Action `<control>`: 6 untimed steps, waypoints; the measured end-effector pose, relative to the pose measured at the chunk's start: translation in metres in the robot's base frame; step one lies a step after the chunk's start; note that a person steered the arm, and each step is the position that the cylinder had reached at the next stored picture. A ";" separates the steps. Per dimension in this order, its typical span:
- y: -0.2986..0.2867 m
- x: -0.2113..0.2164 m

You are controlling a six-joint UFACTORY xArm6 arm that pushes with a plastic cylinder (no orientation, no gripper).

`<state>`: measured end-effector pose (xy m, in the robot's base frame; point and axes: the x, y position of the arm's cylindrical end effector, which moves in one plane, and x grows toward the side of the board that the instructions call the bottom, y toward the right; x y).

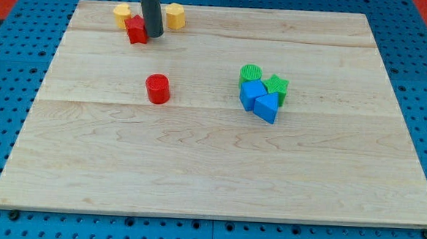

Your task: Move the red star into the yellow blocks

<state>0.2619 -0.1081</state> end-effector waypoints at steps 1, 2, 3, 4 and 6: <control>0.090 -0.047; 0.059 -0.068; 0.015 -0.070; -0.005 -0.069; 0.046 -0.040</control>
